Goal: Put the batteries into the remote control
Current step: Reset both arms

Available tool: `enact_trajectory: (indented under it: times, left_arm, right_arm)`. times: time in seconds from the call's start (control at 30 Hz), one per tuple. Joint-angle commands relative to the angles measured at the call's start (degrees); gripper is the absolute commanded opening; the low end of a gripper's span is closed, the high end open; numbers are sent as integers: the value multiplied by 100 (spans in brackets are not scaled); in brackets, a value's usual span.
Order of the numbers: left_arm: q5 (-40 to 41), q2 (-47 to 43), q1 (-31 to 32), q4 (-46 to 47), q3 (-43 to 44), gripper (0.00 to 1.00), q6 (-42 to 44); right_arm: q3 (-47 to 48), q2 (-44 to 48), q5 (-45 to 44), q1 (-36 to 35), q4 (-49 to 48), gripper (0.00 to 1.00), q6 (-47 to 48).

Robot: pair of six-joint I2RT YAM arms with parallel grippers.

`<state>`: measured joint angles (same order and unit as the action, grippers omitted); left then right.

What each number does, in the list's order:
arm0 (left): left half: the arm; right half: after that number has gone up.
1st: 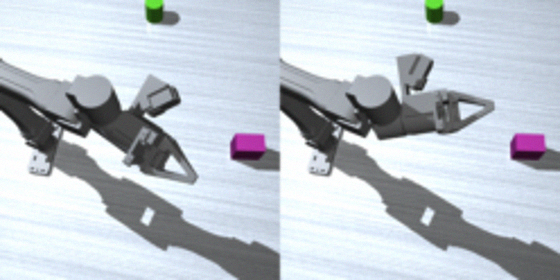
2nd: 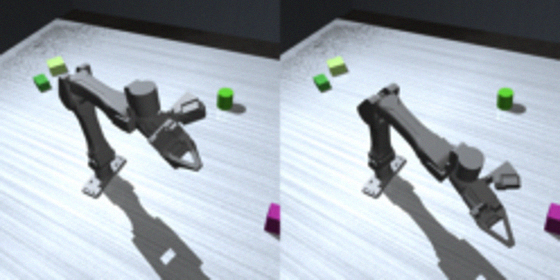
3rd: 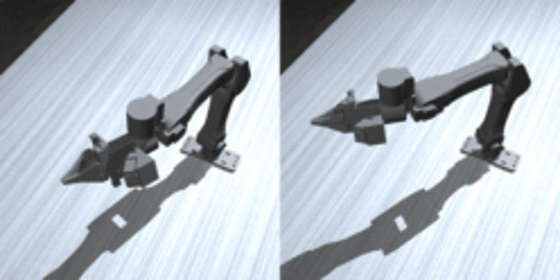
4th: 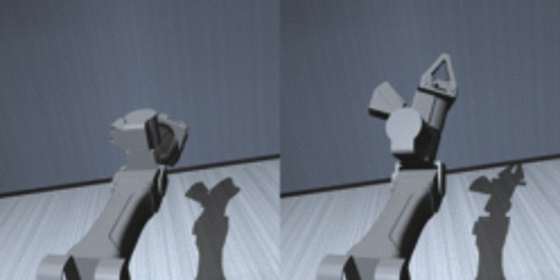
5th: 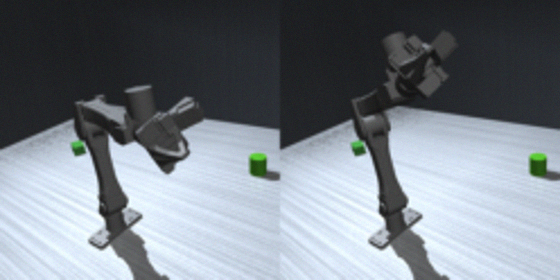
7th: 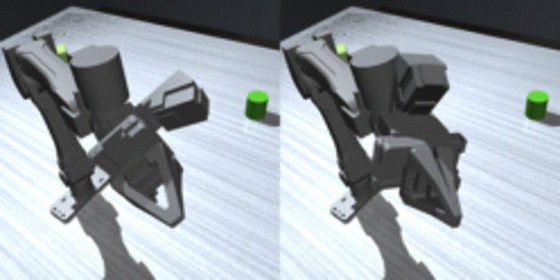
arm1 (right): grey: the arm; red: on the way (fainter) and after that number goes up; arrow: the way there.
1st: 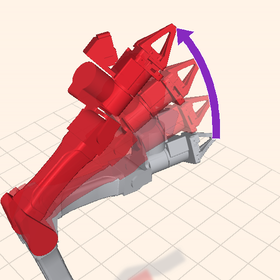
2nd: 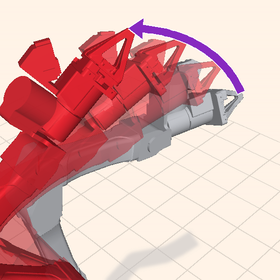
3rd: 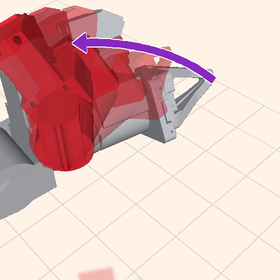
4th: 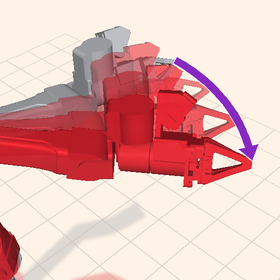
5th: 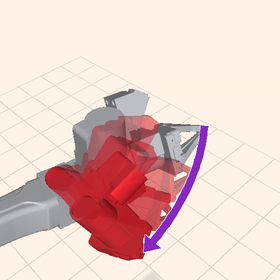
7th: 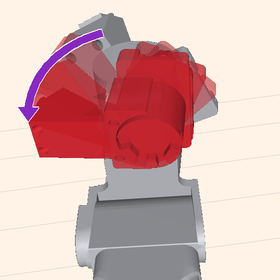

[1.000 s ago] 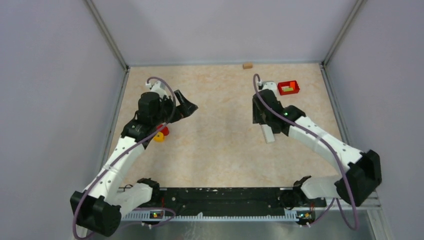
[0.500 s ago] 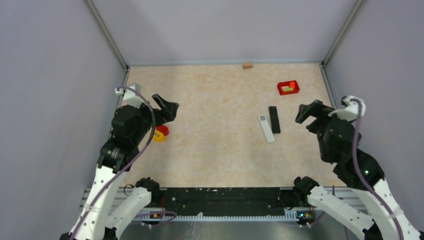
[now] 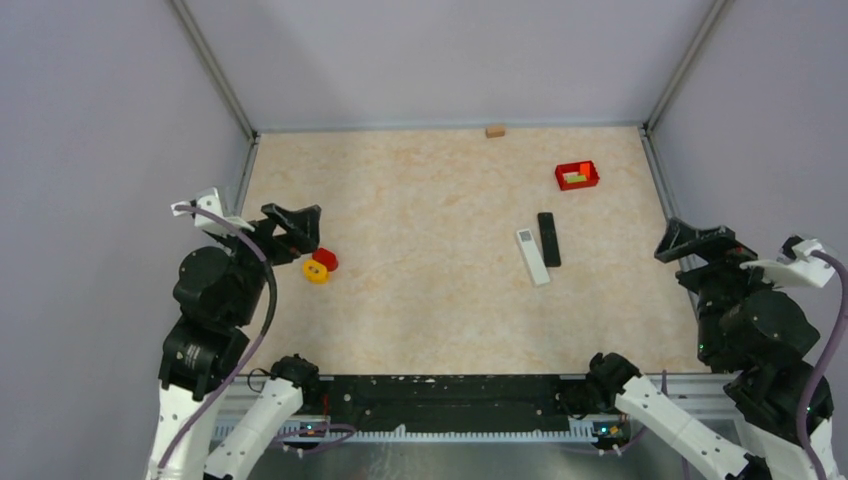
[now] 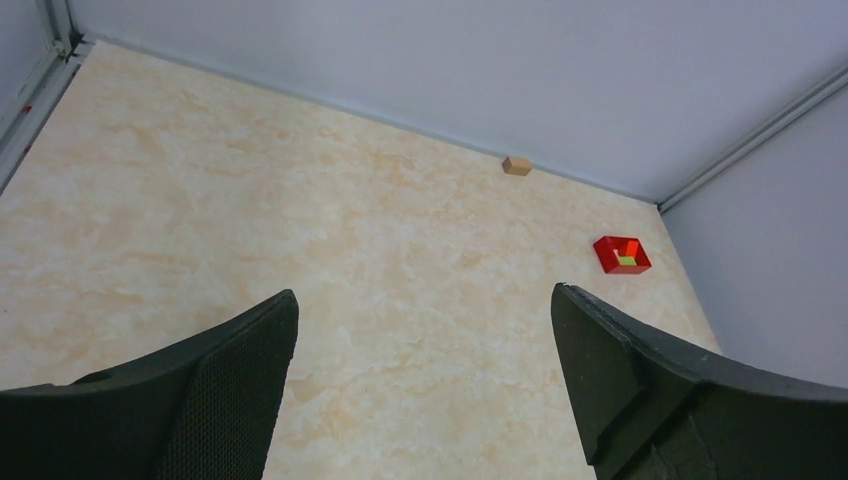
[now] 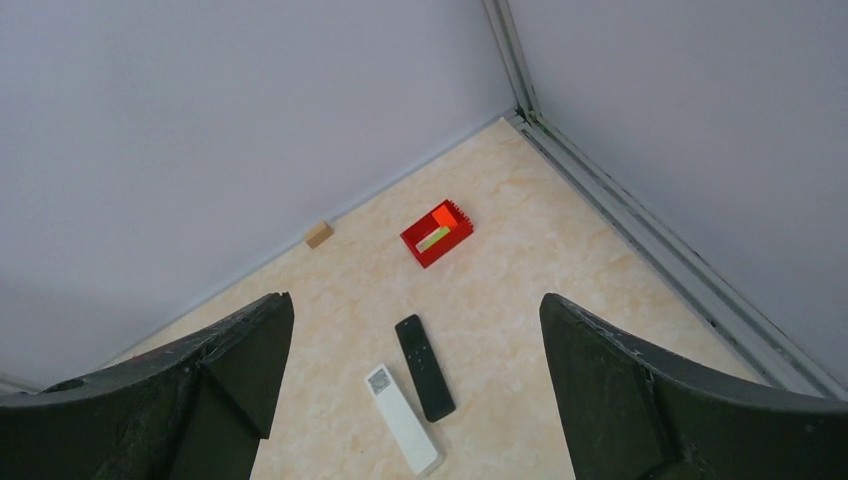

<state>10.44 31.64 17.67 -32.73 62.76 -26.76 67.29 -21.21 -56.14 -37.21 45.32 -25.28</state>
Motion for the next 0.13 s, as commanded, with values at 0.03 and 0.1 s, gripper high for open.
enact_trajectory:
  times: [0.03, 0.1]
  left_arm:
    - [16, -48, -23, -179, 100, 99, 162]
    - [83, -72, -18, -206, 118, 99, 163]
  right_arm:
    - [70, 12, -84, 45, 29, 95, 19]
    - [28, 10, -66, 43, 25, 95, -25]
